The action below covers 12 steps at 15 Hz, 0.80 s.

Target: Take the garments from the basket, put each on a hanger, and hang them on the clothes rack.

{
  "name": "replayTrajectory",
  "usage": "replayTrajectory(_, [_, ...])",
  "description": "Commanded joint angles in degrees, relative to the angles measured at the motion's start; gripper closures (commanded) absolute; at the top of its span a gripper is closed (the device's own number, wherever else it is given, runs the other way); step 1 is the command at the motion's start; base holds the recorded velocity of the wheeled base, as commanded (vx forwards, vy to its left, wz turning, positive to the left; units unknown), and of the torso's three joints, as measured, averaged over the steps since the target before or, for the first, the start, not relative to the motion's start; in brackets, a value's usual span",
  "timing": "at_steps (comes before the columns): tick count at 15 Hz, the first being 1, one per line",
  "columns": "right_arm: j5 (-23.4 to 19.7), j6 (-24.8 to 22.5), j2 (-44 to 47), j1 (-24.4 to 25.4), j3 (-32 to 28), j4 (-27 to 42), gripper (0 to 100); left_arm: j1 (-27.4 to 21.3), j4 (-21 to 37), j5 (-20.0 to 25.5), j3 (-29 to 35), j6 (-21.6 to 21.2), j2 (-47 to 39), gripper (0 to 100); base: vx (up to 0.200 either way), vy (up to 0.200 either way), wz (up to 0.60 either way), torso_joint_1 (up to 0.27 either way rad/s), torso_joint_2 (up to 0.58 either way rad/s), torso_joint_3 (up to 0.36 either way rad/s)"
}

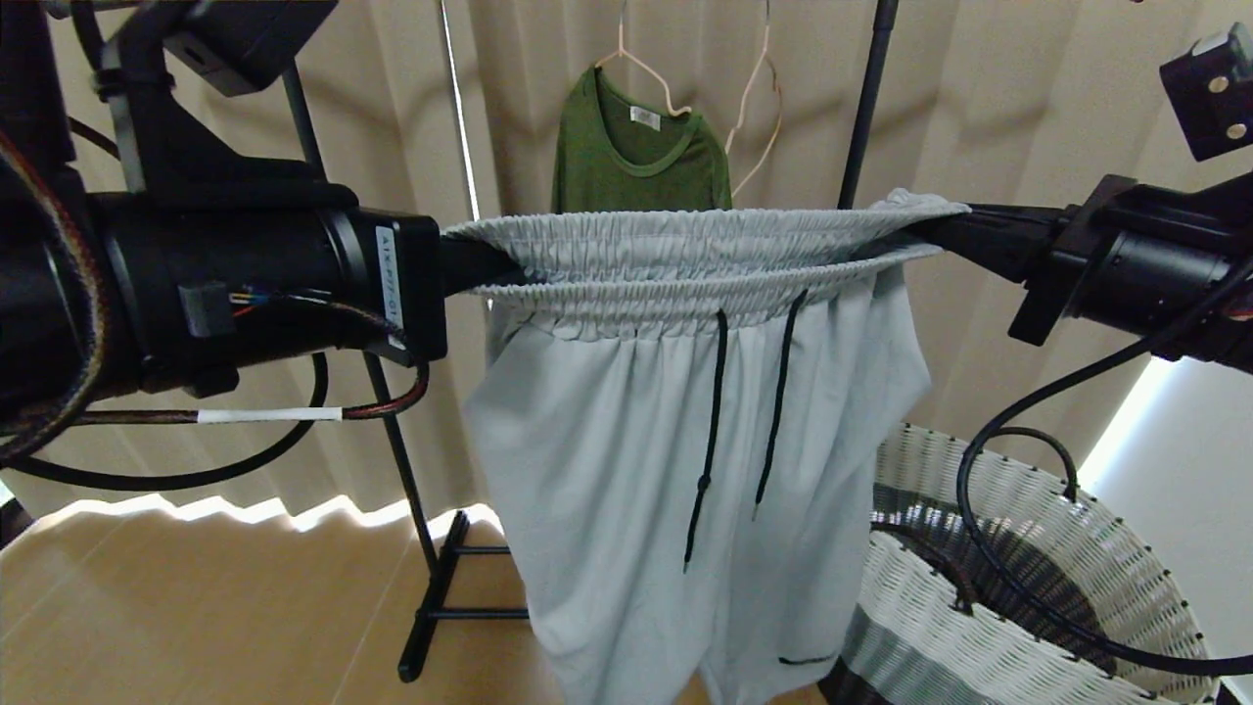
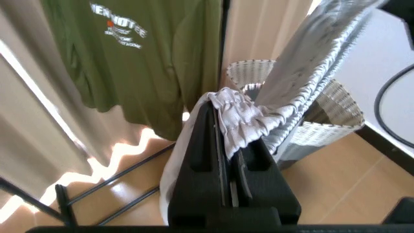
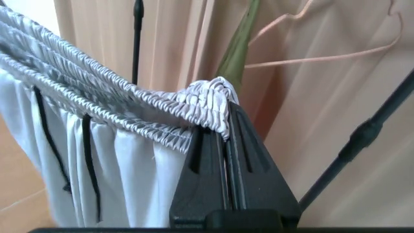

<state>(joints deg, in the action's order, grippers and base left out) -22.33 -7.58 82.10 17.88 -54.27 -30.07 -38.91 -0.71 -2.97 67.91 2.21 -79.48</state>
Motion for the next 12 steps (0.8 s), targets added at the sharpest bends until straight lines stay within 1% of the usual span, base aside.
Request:
replayTrajectory(1, [-0.08,0.02,-0.72,0.05,-0.22,-0.07,100,-0.11,-0.08,-0.01,0.38,-0.01,-0.15,100,0.000,0.000,0.00,0.000,0.00,0.000])
replayTrajectory(4, [-0.08,-0.06,-0.80,-0.13,-0.75,-0.07,100,0.06,-1.23,0.16,1.52,-0.45,1.00,100,0.000,0.000,0.00,0.000,0.00,0.000])
replayTrajectory(5, [-0.08,-0.06,-0.80,-0.13,-0.66,-0.07,100,0.06,-1.14,0.16,0.99,-1.33,1.35,100,0.000,0.000,0.00,0.000,0.00,0.000])
replayTrajectory(8, [-0.08,-0.06,-0.72,-0.04,0.04,0.02,100,-0.02,-1.14,0.16,-0.68,-1.59,1.44,100,0.000,0.000,0.00,0.000,0.00,0.000])
replayTrajectory(9, [-0.08,-0.06,-0.72,-0.04,0.31,0.02,0,-0.02,-1.23,0.16,-1.64,-1.59,1.35,100,0.000,0.000,0.00,0.000,0.00,0.000])
replayTrajectory(12, [-0.08,-0.06,-1.07,-0.04,1.10,0.28,0,0.33,-1.23,-0.01,-1.29,-1.94,1.08,100,0.000,0.000,0.00,0.000,0.00,0.000])
